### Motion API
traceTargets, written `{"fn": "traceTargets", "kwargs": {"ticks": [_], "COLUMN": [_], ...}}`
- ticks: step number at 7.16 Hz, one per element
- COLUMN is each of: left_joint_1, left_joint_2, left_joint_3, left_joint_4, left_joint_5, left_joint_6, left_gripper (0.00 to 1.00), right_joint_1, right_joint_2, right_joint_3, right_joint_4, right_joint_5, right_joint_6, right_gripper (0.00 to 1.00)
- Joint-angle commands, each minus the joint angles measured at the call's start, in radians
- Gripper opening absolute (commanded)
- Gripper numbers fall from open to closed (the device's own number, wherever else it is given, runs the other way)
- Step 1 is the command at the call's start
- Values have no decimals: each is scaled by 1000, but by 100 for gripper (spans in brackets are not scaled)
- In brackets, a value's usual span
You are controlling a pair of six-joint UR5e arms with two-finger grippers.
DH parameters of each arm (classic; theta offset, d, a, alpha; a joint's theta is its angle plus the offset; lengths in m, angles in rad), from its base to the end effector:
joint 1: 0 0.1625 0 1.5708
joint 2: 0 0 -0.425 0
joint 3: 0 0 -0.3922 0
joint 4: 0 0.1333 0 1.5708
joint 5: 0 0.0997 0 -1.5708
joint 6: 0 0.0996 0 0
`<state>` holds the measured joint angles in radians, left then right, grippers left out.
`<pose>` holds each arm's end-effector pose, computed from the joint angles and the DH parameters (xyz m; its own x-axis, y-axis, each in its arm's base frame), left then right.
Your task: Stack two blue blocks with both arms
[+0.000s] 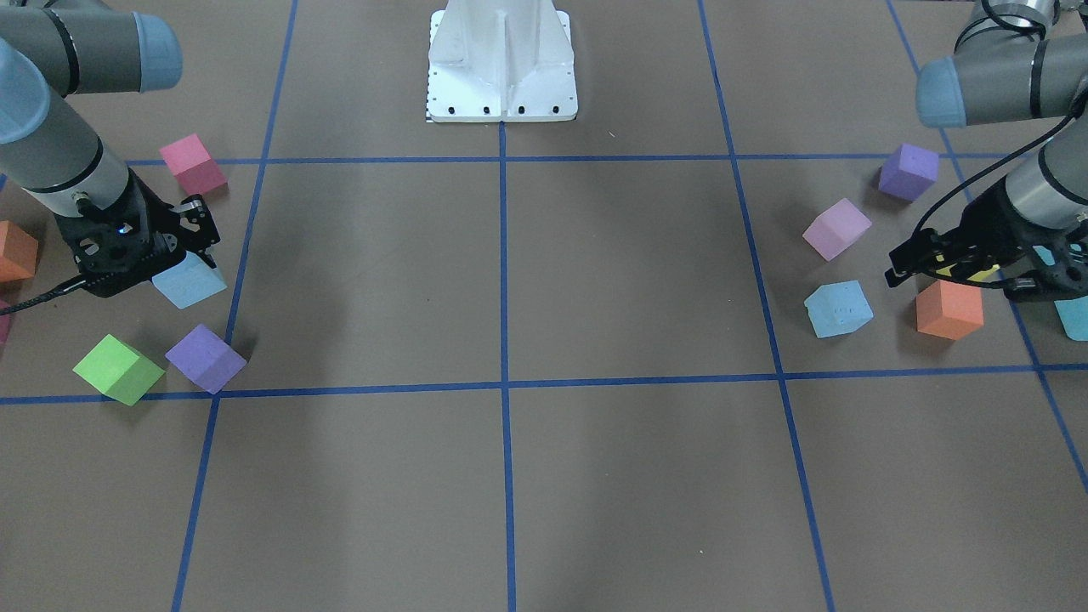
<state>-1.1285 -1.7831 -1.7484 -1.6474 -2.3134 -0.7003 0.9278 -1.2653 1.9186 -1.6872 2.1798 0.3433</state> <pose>0.1862 -0.5473 0.4496 0.6559 -0.0689 -0.7517 0.0529 0.9976 -0.0453 -0.2787 -0.4993 0.3486 0.6264 -0.4521 0.6350 0.3233 0.8919 0.3162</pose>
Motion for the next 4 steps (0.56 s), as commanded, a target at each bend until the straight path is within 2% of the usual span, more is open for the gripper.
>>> {"fn": "traceTargets", "kwargs": {"ticks": [1,3,4], "left_joint_1": [15,38,68], "left_joint_2": [-22,-41,-41], "left_joint_3": [77,151,153], "left_joint_4": [-67,-167,-176], "left_joint_5": [9,17,56], "left_joint_6": [-36,-138,-190], "left_gripper": [99,99,99], "right_joint_1": [-53,-114,-138], "right_joint_2": [56,101,130], "right_joint_3": [29,42,45], "right_joint_4": [-26,-25,-25], "right_joint_5": [-5,-14,-14], "right_joint_6": [206,372,451], "right_gripper": [44,44,44]}}
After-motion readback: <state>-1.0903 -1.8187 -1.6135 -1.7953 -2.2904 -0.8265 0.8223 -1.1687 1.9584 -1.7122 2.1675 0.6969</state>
